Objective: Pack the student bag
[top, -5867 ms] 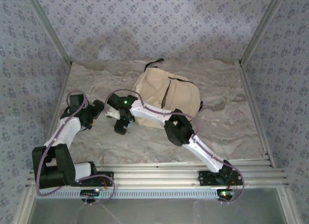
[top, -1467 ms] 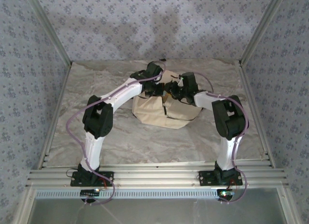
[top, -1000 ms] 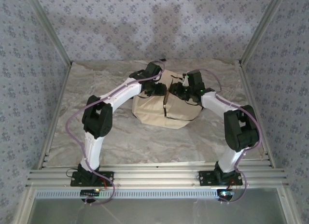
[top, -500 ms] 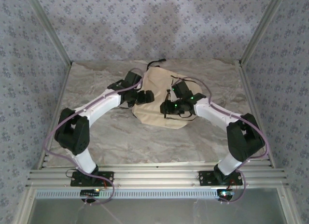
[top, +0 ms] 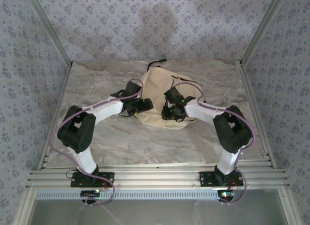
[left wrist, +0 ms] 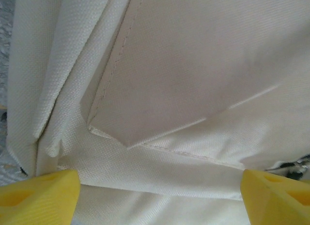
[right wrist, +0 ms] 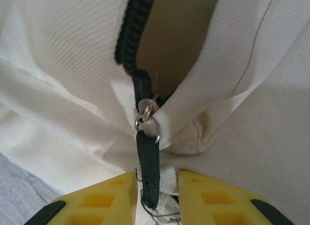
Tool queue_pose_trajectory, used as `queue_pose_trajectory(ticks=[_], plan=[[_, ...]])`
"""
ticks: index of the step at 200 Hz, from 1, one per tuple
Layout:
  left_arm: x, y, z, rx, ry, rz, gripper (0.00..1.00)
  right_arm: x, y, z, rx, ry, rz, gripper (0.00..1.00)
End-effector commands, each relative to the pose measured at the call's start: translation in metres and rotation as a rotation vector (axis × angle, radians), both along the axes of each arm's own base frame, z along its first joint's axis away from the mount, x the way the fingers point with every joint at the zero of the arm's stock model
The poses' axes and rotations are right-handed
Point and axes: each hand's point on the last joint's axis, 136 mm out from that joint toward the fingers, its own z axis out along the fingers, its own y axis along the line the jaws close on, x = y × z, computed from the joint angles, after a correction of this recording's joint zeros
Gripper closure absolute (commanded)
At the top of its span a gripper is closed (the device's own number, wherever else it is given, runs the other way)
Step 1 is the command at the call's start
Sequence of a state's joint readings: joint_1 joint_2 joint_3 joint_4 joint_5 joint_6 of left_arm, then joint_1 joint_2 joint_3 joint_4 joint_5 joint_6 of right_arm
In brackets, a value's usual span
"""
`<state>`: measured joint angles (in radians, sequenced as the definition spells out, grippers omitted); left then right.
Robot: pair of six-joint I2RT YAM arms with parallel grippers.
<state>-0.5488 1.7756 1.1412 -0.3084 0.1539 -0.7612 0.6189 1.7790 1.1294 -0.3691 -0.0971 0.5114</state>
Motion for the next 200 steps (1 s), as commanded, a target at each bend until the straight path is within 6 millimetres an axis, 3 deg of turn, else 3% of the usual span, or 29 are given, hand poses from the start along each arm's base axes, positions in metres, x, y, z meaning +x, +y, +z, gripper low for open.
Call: queue_pose_trajectory(ticks=[1, 23, 45, 49, 60, 78, 94, 118, 159, 200], plan=[[0.002, 0.0, -0.021, -0.005, 0.036, 0.017, 0.14, 0.019, 0.01, 0.011, 0.019, -0.053, -0.037, 0.73], [0.003, 0.005, -0.037, 0.012, 0.071, 0.031, 0.14, 0.018, 0.006, 0.012, 0.005, -0.051, -0.028, 1.0], [0.006, 0.016, -0.048, 0.022, 0.096, 0.053, 0.15, 0.018, -0.004, 0.021, -0.01, -0.062, -0.025, 1.0], [0.006, 0.019, -0.051, 0.025, 0.102, 0.059, 0.15, 0.026, -0.002, 0.035, 0.003, -0.089, -0.024, 1.0], [0.008, 0.025, -0.054, 0.029, 0.106, 0.071, 0.15, 0.027, -0.009, 0.043, -0.007, -0.1, -0.02, 1.0], [0.013, 0.039, -0.062, 0.037, 0.122, 0.097, 0.15, 0.029, -0.023, 0.051, -0.023, -0.11, -0.015, 1.0], [0.022, 0.051, -0.068, 0.045, 0.126, 0.121, 0.16, 0.027, -0.023, 0.056, -0.009, -0.101, 0.038, 1.0], [0.045, 0.06, -0.069, 0.031, 0.114, 0.152, 0.16, 0.01, 0.011, 0.063, 0.172, -0.014, 0.119, 1.0], [0.09, 0.054, -0.051, 0.012, 0.047, 0.162, 0.16, -0.014, 0.063, 0.084, 0.351, 0.055, 0.223, 1.0], [0.117, 0.052, -0.036, -0.003, 0.019, 0.142, 0.16, -0.005, 0.093, 0.099, 0.408, 0.035, 0.27, 1.0]])
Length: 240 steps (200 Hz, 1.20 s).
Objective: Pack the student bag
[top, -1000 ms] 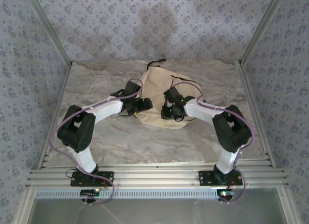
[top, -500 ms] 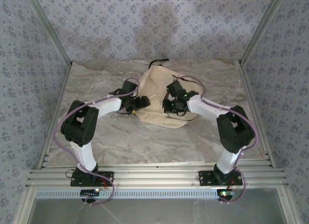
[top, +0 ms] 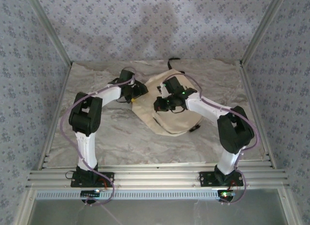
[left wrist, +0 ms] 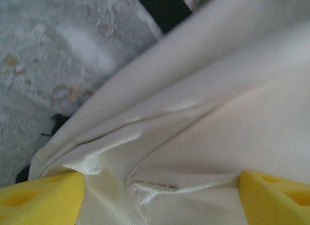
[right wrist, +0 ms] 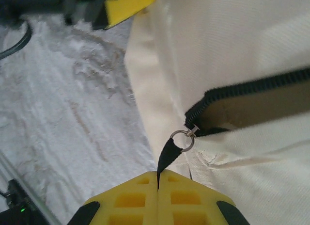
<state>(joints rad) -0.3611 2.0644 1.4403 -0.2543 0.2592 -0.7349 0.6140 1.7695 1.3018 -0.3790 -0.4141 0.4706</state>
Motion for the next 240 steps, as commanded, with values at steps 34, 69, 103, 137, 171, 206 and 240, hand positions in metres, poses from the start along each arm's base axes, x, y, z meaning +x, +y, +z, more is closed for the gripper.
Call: queue_pose_trajectory(ticks=[34, 69, 103, 137, 171, 206, 240], plan=[[-0.012, 0.039, 0.006, 0.155, 0.025, -0.061, 0.15, 0.021, 0.023, 0.02, 0.095, 0.017, 0.032, 1.0], [-0.054, 0.043, 0.036, 0.066, 0.027, -0.03, 0.14, 0.039, 0.008, 0.013, 0.102, 0.021, -0.017, 1.0], [-0.077, 0.031, 0.059, -0.165, 0.027, 0.085, 0.13, 0.04, 0.012, 0.008, 0.152, 0.033, -0.02, 1.0], [-0.09, 0.011, 0.043, -0.401, 0.104, 0.231, 0.16, 0.039, 0.023, 0.014, 0.197, 0.019, -0.01, 1.0], [-0.085, -0.026, 0.033, -0.467, 0.112, 0.223, 0.2, 0.032, 0.032, 0.024, 0.241, 0.015, 0.018, 1.0], [-0.074, -0.046, 0.02, -0.455, 0.112, 0.221, 0.25, 0.025, 0.032, 0.04, 0.284, -0.002, 0.021, 1.0], [-0.066, -0.038, 0.003, -0.456, 0.098, 0.281, 0.54, 0.02, 0.025, 0.051, 0.307, -0.015, 0.016, 1.0]])
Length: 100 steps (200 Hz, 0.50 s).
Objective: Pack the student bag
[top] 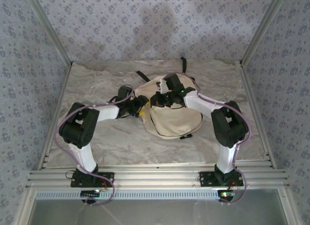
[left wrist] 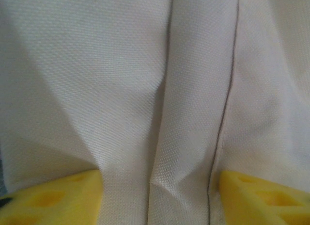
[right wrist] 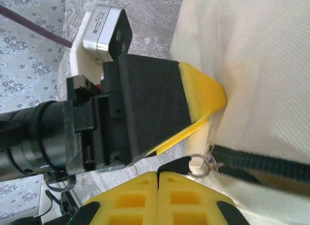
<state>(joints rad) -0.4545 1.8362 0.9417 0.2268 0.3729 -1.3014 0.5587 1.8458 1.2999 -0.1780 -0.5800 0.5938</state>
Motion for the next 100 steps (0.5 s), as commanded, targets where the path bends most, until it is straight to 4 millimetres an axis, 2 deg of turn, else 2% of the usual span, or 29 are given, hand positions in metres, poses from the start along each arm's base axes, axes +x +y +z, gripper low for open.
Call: queue_pose_trajectory(ticks=[1, 30, 41, 81, 100], plan=[[0.015, -0.003, 0.002, -0.037, -0.044, 0.051, 0.56, -0.006, 0.008, 0.046, 0.108, -0.075, 0.036, 1.0], [0.027, -0.002, 0.01, -0.023, -0.077, 0.057, 0.86, -0.011, 0.005, 0.045, 0.125, -0.064, 0.042, 1.0], [0.03, -0.002, 0.013, -0.009, -0.086, 0.045, 1.0, -0.011, 0.001, 0.045, 0.125, -0.064, 0.036, 1.0], [0.035, 0.005, 0.015, 0.017, -0.105, 0.047, 1.0, -0.005, -0.019, 0.04, 0.096, -0.061, -0.019, 1.0], [0.035, 0.012, 0.017, 0.023, -0.112, 0.062, 1.0, 0.003, -0.04, 0.032, 0.035, -0.069, -0.071, 1.0]])
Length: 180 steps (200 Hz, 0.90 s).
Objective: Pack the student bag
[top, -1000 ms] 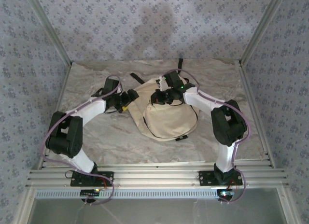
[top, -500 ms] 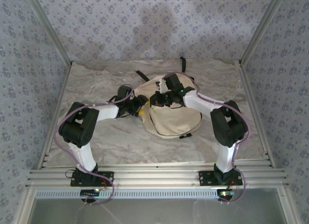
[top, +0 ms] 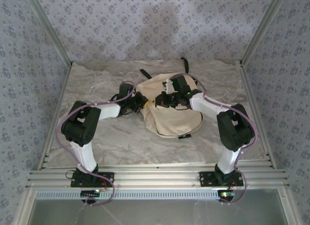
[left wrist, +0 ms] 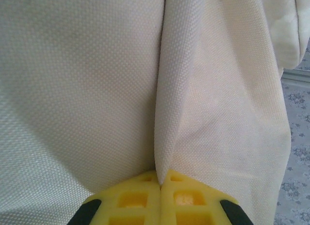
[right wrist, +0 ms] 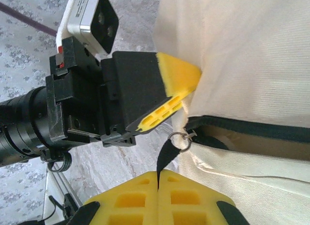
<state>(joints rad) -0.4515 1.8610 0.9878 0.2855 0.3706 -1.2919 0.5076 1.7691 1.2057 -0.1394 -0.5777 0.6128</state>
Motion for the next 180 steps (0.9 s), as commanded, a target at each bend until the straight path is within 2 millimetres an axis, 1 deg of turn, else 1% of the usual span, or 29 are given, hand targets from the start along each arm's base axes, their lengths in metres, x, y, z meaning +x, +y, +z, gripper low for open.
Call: queue_pose_trajectory(ticks=[1, 5, 7, 10, 26, 43, 58, 68, 69, 72, 80, 87, 101, 127, 140, 148, 158, 162, 180], plan=[[0.015, 0.021, 0.0, 0.05, -0.033, 0.067, 1.0, 0.002, -0.013, 0.028, 0.017, -0.066, -0.01, 1.0], [0.014, 0.024, 0.0, 0.052, -0.031, 0.071, 1.0, 0.006, -0.019, 0.028, 0.009, -0.069, -0.026, 1.0], [0.014, 0.025, 0.001, 0.051, -0.032, 0.072, 1.0, 0.004, -0.024, 0.018, -0.006, -0.051, -0.035, 1.0], [0.014, 0.027, 0.001, 0.052, -0.033, 0.075, 1.0, 0.004, -0.03, 0.012, -0.019, -0.041, -0.046, 1.0], [0.011, 0.035, 0.0, 0.056, -0.025, 0.078, 1.0, 0.016, -0.058, 0.001, -0.056, -0.033, -0.112, 1.0], [0.005, 0.045, -0.003, 0.059, -0.01, 0.078, 1.0, 0.036, -0.092, -0.013, -0.112, -0.041, -0.175, 1.0], [-0.004, 0.055, -0.007, 0.075, 0.009, 0.071, 1.0, 0.056, -0.129, -0.025, -0.159, -0.017, -0.244, 1.0], [-0.01, 0.062, -0.01, 0.091, 0.023, 0.064, 1.0, 0.063, -0.151, -0.035, -0.183, 0.003, -0.287, 1.0], [-0.011, 0.063, -0.011, 0.093, 0.026, 0.064, 1.0, 0.068, -0.153, -0.03, -0.18, -0.011, -0.295, 1.0], [-0.013, 0.066, -0.012, 0.099, 0.03, 0.063, 1.0, 0.075, -0.159, -0.026, -0.182, -0.023, -0.312, 1.0], [-0.018, 0.073, -0.014, 0.111, 0.037, 0.063, 1.0, 0.081, -0.172, -0.028, -0.187, -0.013, -0.342, 1.0], [-0.02, 0.077, -0.014, 0.114, 0.036, 0.065, 1.0, 0.083, -0.176, -0.028, -0.179, -0.004, -0.35, 1.0], [-0.024, 0.08, -0.01, 0.112, 0.031, 0.06, 1.0, 0.081, -0.167, -0.021, -0.177, -0.028, -0.331, 1.0], [-0.021, 0.075, 0.001, 0.101, 0.004, 0.046, 1.0, 0.067, -0.124, -0.005, -0.181, -0.074, -0.248, 1.0], [-0.018, 0.071, 0.007, 0.098, -0.01, 0.037, 1.0, 0.06, -0.105, 0.003, -0.169, -0.092, -0.214, 0.86], [-0.017, 0.069, 0.009, 0.093, -0.015, 0.031, 1.0, 0.055, -0.094, 0.007, -0.164, -0.101, -0.191, 0.74], [-0.016, 0.067, 0.013, 0.088, -0.024, 0.024, 1.0, 0.048, -0.077, 0.014, -0.153, -0.119, -0.163, 0.62], [-0.016, 0.066, 0.014, 0.086, -0.024, 0.022, 1.0, 0.045, -0.07, 0.016, -0.147, -0.128, -0.147, 0.58], [-0.016, 0.063, 0.017, 0.083, -0.032, 0.017, 1.0, 0.032, -0.038, 0.025, -0.133, -0.153, -0.081, 0.48]])
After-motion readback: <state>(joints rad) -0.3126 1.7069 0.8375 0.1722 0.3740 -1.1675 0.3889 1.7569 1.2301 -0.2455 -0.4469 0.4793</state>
